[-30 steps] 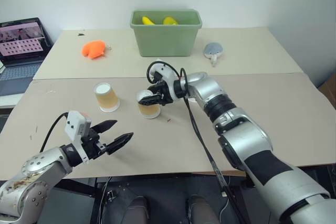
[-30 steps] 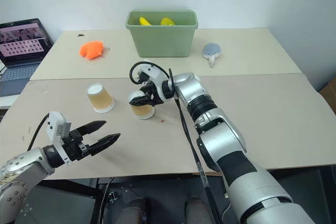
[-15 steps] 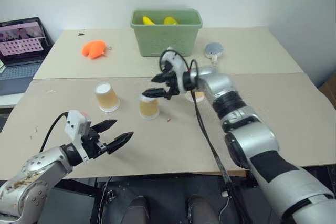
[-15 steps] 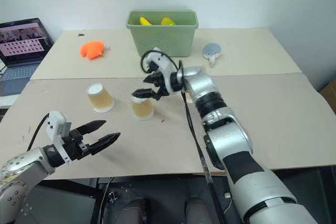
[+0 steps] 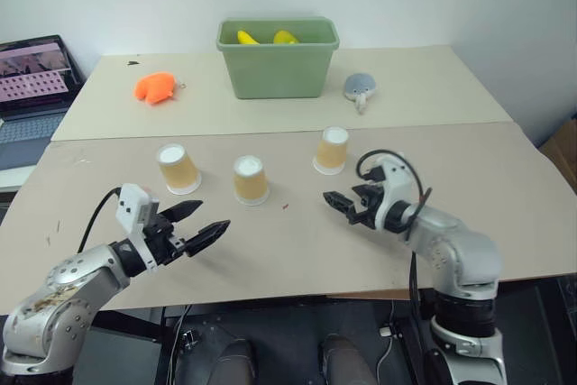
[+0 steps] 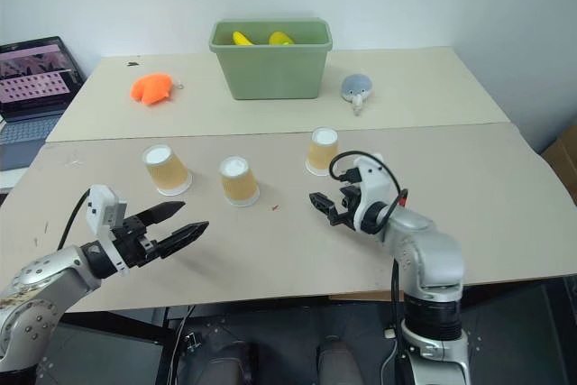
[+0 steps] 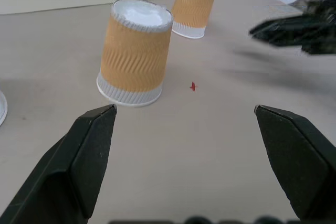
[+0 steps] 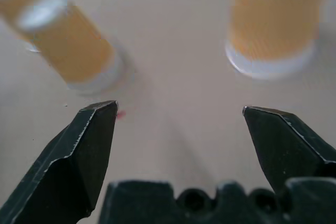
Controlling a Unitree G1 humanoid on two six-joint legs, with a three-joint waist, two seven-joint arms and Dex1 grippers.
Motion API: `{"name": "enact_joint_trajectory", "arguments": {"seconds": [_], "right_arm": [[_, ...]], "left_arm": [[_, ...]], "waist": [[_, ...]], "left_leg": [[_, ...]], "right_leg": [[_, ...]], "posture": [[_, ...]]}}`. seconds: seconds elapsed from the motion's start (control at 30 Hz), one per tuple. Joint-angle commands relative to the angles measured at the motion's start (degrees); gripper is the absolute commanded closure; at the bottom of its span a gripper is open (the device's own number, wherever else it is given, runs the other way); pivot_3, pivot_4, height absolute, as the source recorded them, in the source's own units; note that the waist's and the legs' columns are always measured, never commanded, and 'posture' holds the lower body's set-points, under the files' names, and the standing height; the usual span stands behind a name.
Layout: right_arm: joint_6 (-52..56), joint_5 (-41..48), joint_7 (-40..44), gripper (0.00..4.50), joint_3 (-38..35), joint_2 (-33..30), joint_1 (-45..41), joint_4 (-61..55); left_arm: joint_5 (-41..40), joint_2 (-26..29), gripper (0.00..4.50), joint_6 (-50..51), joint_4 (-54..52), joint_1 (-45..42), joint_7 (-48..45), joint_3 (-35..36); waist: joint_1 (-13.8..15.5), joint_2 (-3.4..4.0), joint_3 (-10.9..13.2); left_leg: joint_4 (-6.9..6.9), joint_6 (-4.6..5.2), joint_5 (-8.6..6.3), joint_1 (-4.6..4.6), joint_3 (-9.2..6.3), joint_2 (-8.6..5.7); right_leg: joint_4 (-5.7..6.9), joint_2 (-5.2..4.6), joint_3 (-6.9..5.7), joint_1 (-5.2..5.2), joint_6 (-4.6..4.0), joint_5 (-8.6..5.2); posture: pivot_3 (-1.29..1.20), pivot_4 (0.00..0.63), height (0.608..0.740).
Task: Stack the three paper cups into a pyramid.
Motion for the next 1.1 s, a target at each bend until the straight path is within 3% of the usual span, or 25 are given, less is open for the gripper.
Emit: {"name": "enact_joint_trajectory", "arguments": {"seconds": [0.03, 0.43, 1.1], "right_arm": [[-12.35, -5.80, -7.50, 0.01, 3.45, 2.02, -5.46, 5.09], [-27.22, -5.24, -9.96, 0.01, 0.13, 2.07, -15.12, 22.89], [-40.14, -1.85, -8.44, 0.01, -2.92, 4.77, -27.25, 47.14]], "left_arm": [[0.60, -0.03, 0.00, -0.65, 0.82, -2.06, -0.71, -0.63], [0.19, 0.28, 0.00, -0.07, -0.26, -1.69, 0.24, 0.85], [-0.02, 0.16, 0.00, -0.13, -2.59, 0.75, 2.14, 3.00]], "waist": [[-0.24, 0.00, 0.00], [0.26, -0.02, 0.00], [-0.17, -0.02, 0.00]], "left_leg": [[0.00, 0.00, 0.00, -0.02, 0.00, 0.01], [-0.07, 0.00, 0.00, -0.08, -0.04, 0.00], [-0.07, 0.00, 0.00, -0.10, -0.04, 0.01]], "right_leg": [[-0.02, 0.01, 0.00, -0.02, 0.00, 0.00], [-0.05, -0.03, -0.05, -0.02, 0.00, 0.00], [-0.04, -0.03, -0.05, -0.04, 0.00, 0.00]], "posture": [[0.00, 0.150, 0.732], [0.00, 0.150, 0.732], [0.00, 0.150, 0.732]]}}
